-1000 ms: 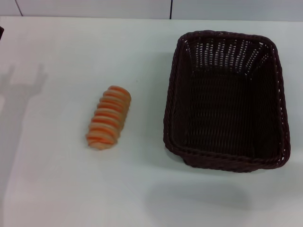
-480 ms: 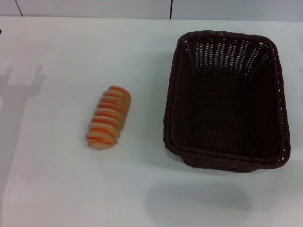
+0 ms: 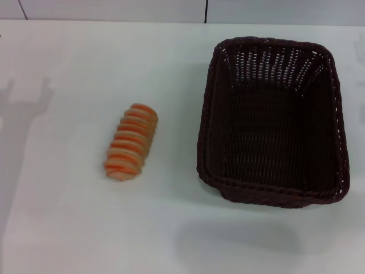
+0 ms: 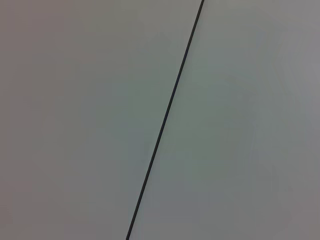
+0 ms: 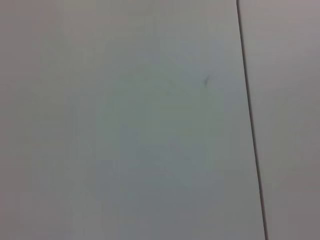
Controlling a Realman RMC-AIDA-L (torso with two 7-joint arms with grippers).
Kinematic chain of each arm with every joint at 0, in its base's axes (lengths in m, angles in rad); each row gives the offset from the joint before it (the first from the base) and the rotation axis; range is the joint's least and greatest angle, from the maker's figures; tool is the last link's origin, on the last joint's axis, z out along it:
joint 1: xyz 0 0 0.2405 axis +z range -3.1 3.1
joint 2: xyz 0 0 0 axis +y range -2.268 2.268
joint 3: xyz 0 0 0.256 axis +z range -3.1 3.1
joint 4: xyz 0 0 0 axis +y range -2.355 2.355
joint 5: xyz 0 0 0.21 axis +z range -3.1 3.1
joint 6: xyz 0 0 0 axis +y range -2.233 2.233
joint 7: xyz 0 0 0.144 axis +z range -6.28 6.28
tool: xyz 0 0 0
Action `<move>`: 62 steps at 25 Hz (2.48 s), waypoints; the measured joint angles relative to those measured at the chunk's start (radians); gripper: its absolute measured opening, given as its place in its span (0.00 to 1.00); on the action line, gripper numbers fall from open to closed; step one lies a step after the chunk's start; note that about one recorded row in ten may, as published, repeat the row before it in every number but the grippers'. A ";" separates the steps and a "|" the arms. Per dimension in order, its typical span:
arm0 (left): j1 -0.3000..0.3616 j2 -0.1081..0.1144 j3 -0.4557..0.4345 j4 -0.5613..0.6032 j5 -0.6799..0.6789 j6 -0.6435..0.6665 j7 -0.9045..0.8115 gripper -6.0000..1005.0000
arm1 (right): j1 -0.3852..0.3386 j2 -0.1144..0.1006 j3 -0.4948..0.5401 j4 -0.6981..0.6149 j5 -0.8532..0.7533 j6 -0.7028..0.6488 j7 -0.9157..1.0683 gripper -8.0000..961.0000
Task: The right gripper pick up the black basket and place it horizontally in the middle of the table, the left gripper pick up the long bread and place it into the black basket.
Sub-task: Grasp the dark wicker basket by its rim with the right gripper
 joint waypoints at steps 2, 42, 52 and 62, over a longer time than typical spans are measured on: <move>-0.001 0.001 0.000 0.000 0.000 -0.003 0.000 0.86 | -0.002 0.000 0.000 0.001 0.000 0.000 0.000 0.75; -0.010 0.003 -0.028 -0.003 0.000 -0.018 -0.002 0.85 | -0.266 0.008 0.357 -0.708 -0.149 0.606 -0.410 0.75; -0.010 0.003 -0.024 -0.003 0.004 -0.016 -0.003 0.85 | -0.323 -0.005 0.375 -0.718 -0.755 0.533 0.198 0.75; -0.011 0.003 -0.019 -0.003 0.005 -0.010 -0.012 0.85 | -0.363 0.001 0.383 -0.985 -0.840 0.961 0.214 0.75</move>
